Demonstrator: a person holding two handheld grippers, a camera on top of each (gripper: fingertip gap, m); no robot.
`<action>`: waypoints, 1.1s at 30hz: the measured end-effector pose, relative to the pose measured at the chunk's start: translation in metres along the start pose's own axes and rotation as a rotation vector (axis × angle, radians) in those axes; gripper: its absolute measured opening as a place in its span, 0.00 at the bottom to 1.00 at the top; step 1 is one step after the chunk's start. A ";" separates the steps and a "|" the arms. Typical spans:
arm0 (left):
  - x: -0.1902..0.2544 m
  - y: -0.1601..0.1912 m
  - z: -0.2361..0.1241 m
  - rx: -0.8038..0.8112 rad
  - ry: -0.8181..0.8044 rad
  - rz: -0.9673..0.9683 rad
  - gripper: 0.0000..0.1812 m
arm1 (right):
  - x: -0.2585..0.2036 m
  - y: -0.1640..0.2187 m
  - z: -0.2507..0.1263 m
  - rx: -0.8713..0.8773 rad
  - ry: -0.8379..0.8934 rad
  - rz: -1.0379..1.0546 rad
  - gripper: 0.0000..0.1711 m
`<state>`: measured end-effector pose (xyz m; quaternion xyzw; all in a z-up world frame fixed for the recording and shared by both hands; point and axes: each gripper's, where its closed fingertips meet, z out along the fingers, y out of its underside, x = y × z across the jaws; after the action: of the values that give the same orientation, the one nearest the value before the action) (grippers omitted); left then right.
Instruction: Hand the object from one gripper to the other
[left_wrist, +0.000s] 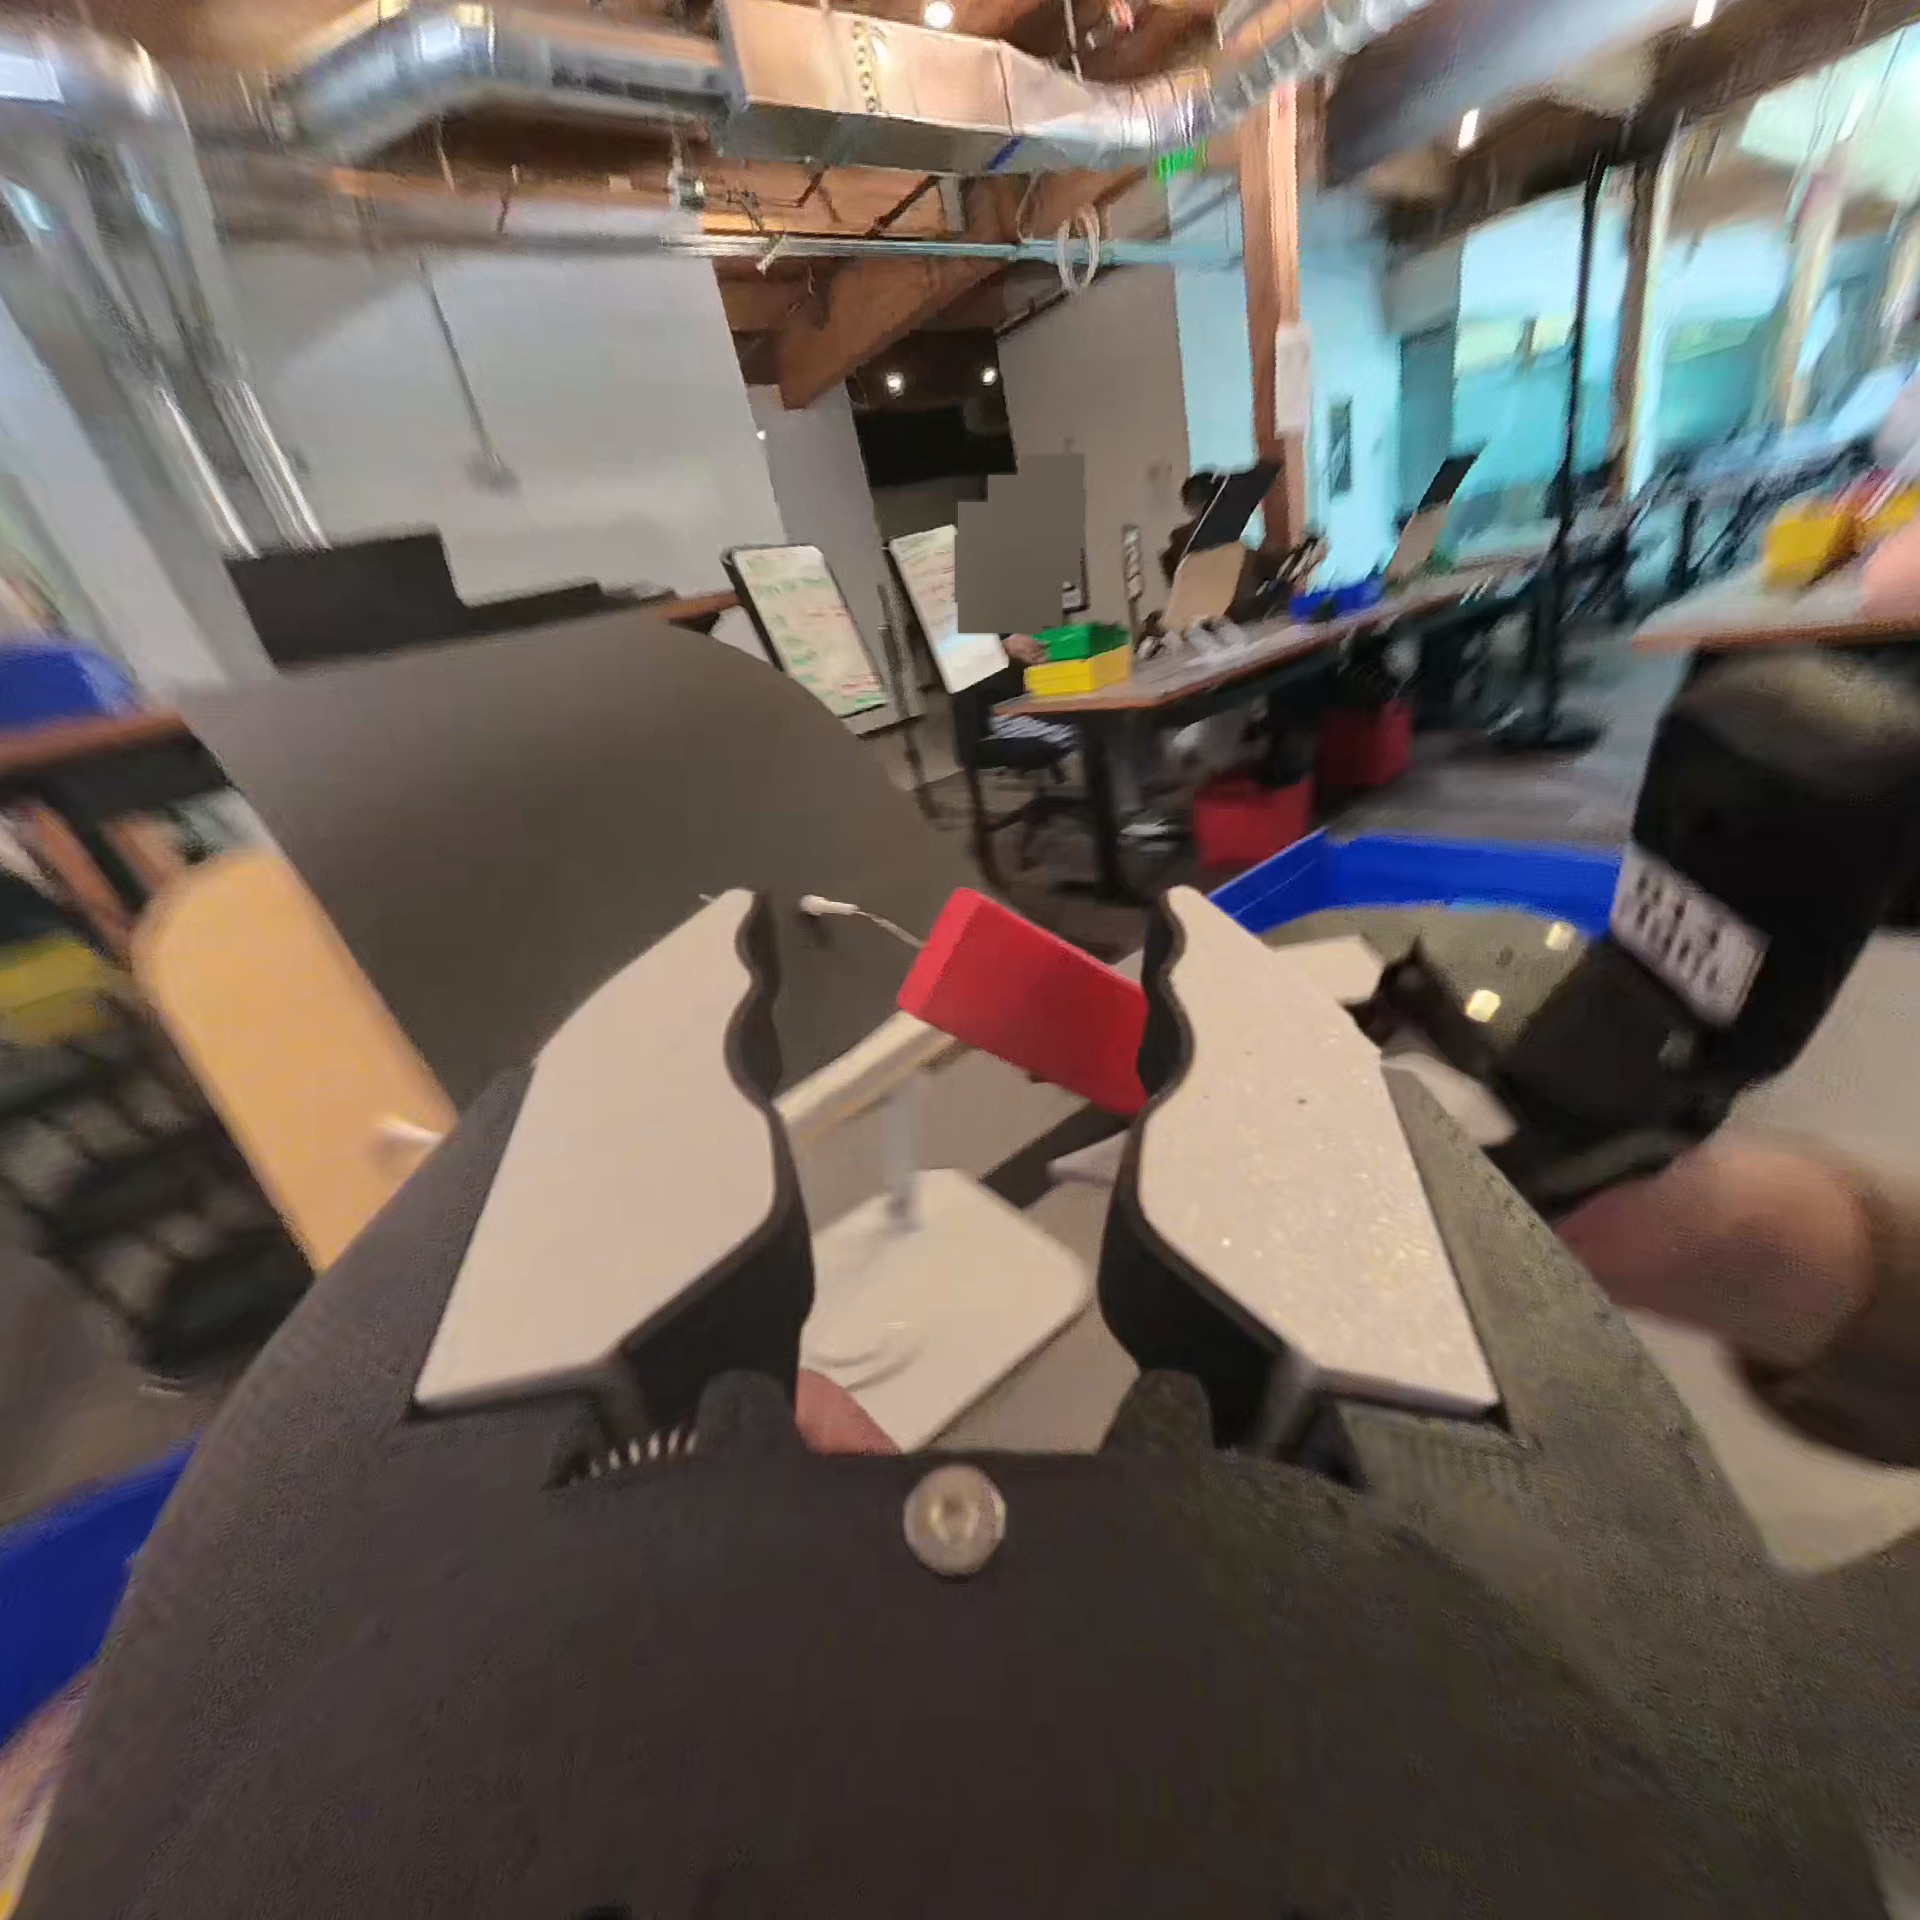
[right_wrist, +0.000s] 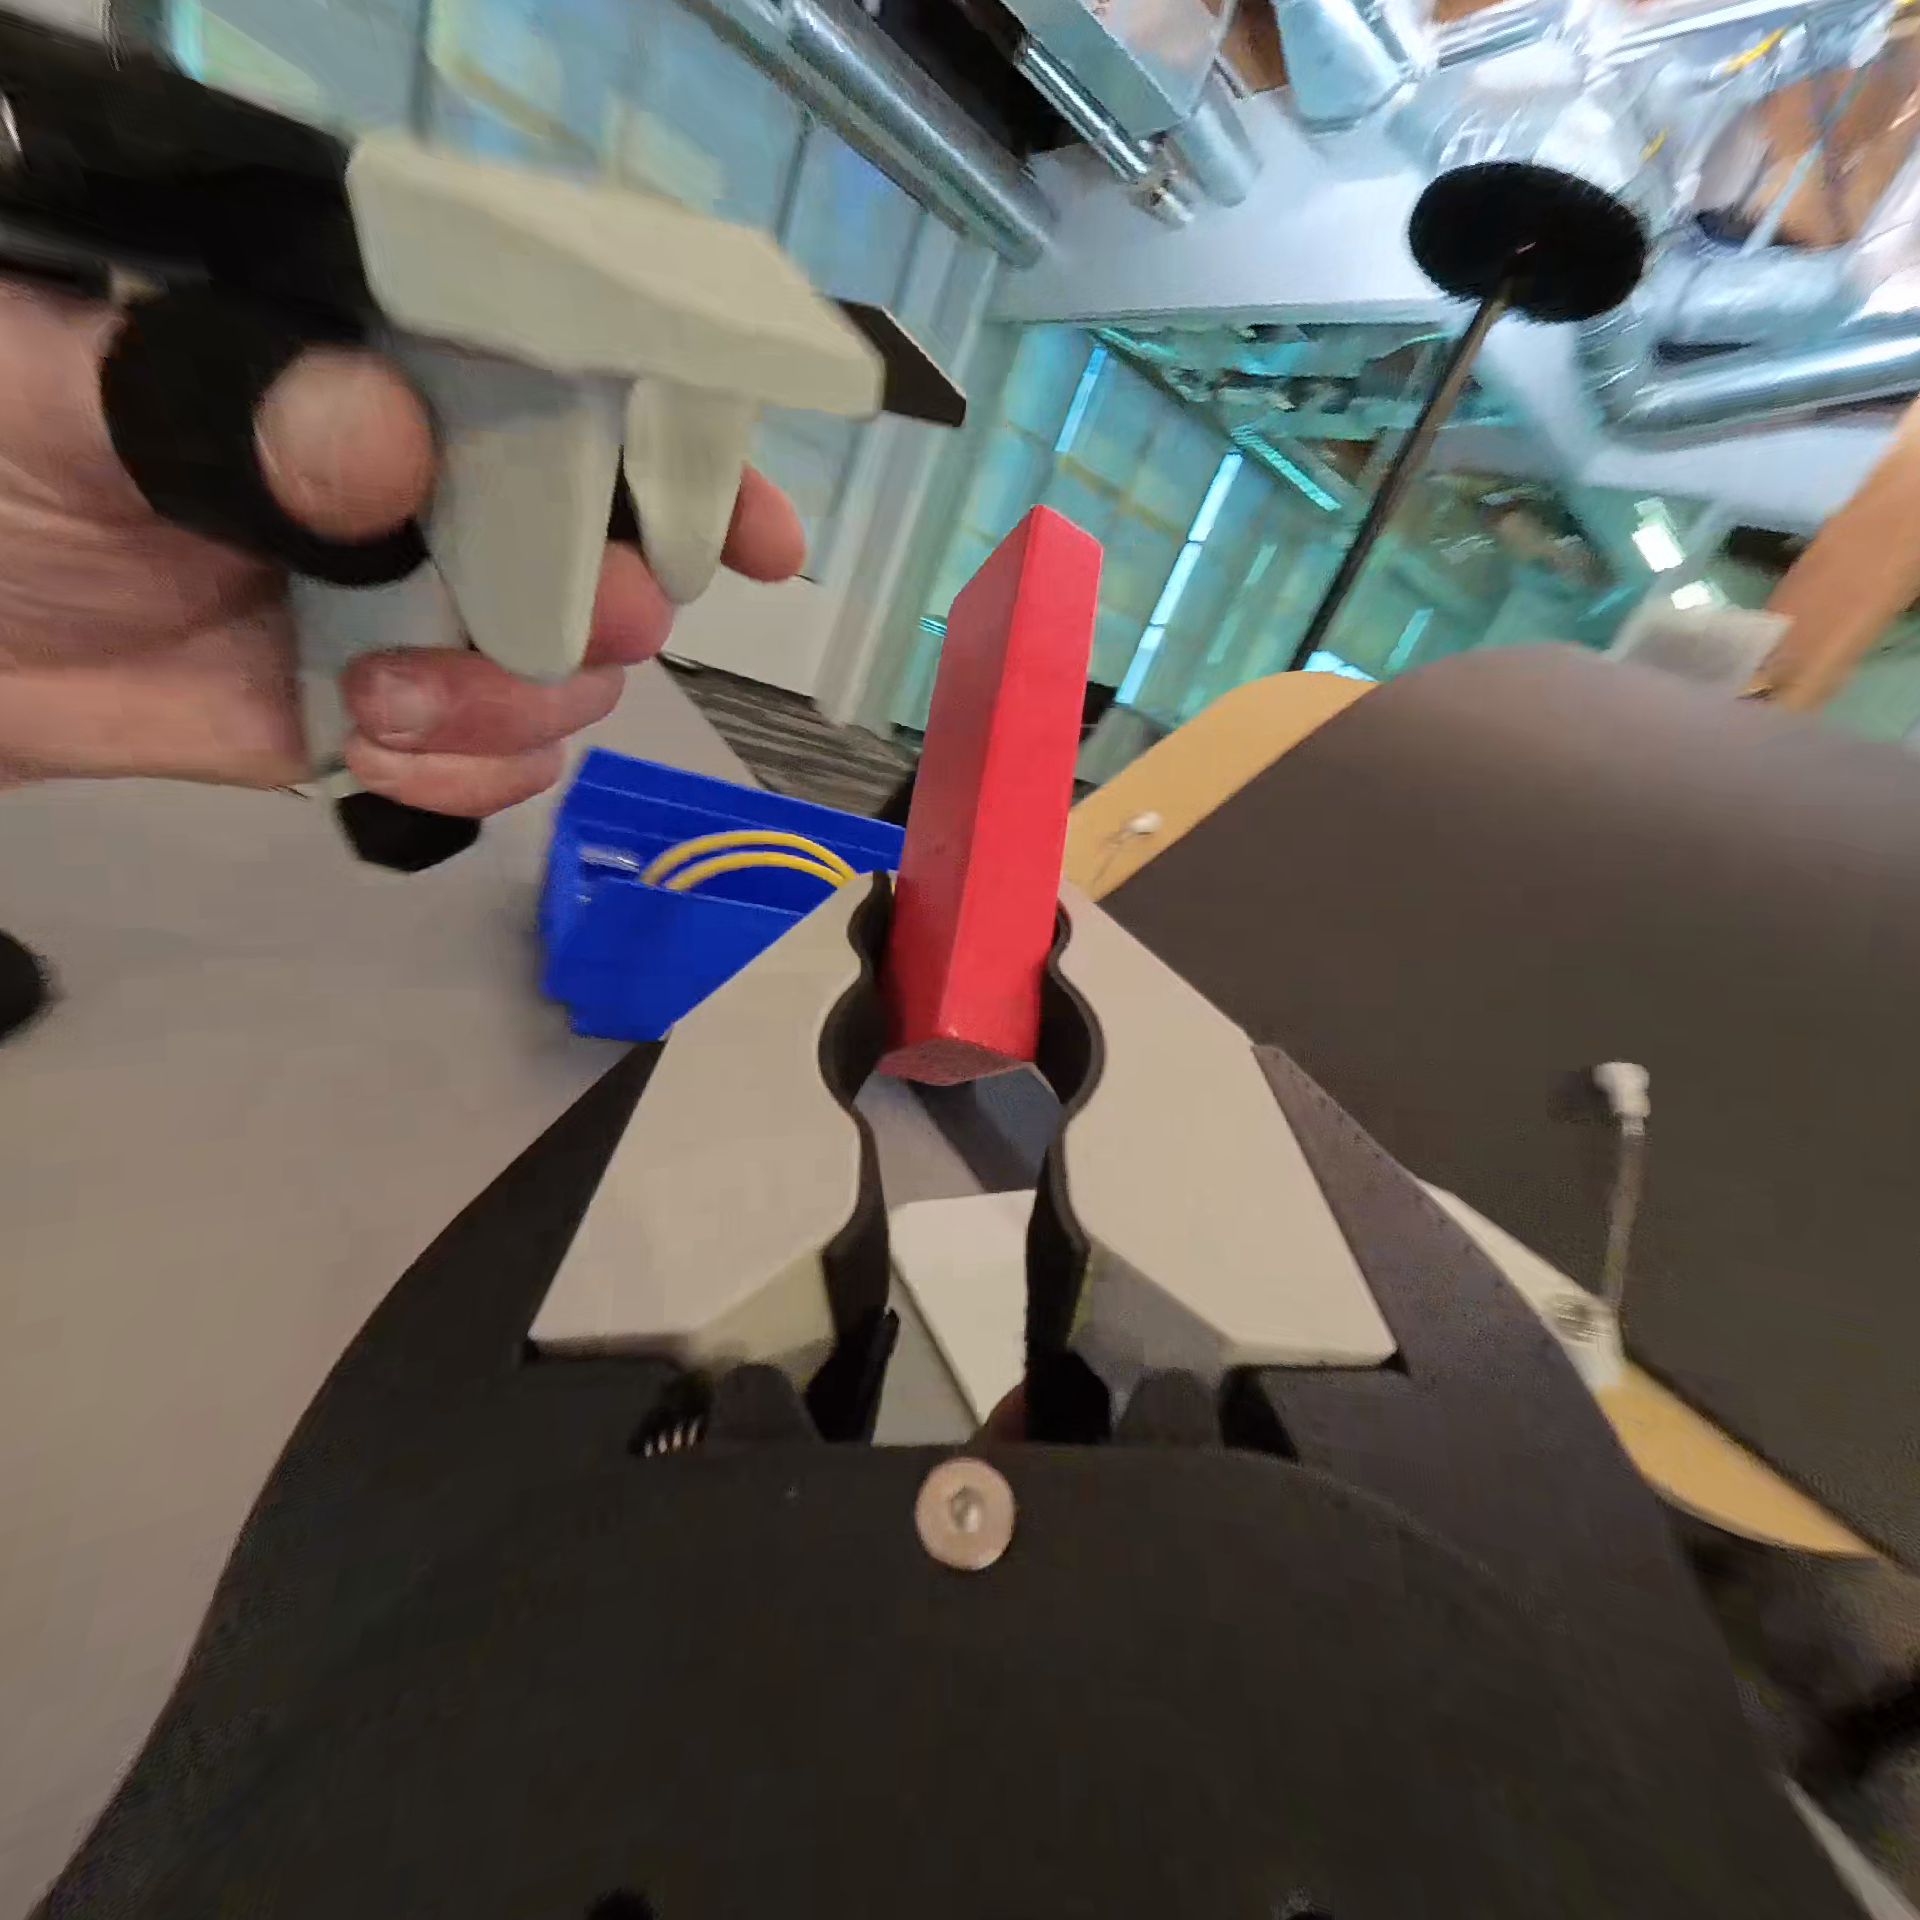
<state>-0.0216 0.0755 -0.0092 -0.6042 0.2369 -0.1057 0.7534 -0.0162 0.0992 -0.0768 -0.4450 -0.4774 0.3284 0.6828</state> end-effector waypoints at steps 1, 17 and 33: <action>0.000 -0.002 -0.003 -0.017 -0.015 0.131 0.37 | -0.004 0.000 -0.001 0.004 -0.055 0.049 0.13; 0.026 0.088 0.000 -0.488 0.200 1.544 0.41 | -0.040 0.041 -0.019 -0.327 -0.443 0.371 0.13; 0.027 0.104 0.014 -0.498 0.140 1.757 0.19 | -0.059 0.043 -0.029 -0.404 -0.563 0.485 0.13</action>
<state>-0.0046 0.1018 -0.1134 -0.3439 0.6725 0.5231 0.3947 -0.0092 0.0562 -0.1418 -0.5623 -0.5816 0.4882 0.3275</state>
